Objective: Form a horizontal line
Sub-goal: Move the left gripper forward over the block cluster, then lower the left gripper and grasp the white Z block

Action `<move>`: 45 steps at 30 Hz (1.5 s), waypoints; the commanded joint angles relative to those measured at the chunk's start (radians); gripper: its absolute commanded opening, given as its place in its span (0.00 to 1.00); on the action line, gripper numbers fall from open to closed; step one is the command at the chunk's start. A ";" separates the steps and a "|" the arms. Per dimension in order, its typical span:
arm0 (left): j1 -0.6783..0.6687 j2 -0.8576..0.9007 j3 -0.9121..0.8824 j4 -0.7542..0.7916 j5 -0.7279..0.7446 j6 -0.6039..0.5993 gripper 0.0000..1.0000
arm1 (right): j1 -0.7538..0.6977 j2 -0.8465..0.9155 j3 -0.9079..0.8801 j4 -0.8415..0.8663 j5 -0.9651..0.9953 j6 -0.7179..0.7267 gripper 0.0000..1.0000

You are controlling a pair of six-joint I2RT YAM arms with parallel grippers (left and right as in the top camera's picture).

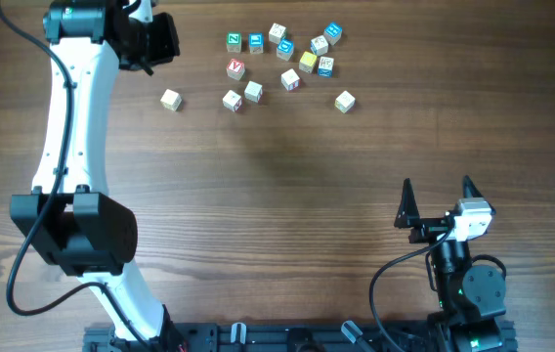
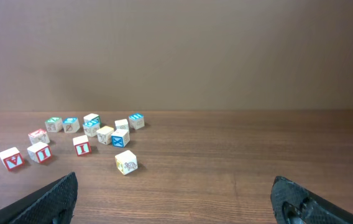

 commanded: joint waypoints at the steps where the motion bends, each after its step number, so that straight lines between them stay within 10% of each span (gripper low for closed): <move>1: -0.007 0.037 0.012 0.047 0.019 -0.035 0.04 | -0.005 -0.005 -0.001 0.003 0.010 -0.009 1.00; 19: -0.303 0.377 -0.003 0.078 -0.084 -0.066 0.04 | -0.005 -0.005 -0.001 0.003 0.010 -0.008 1.00; 30: -0.242 0.379 -0.152 0.206 -0.241 -0.089 0.07 | -0.005 -0.005 0.000 0.003 0.010 -0.009 1.00; 40: -0.201 0.379 -0.153 0.267 -0.237 -0.137 0.58 | -0.005 -0.005 0.000 0.003 0.010 -0.008 1.00; 45: -0.266 0.380 -0.153 0.236 -0.237 0.026 0.62 | -0.005 -0.005 0.000 0.003 0.010 -0.008 1.00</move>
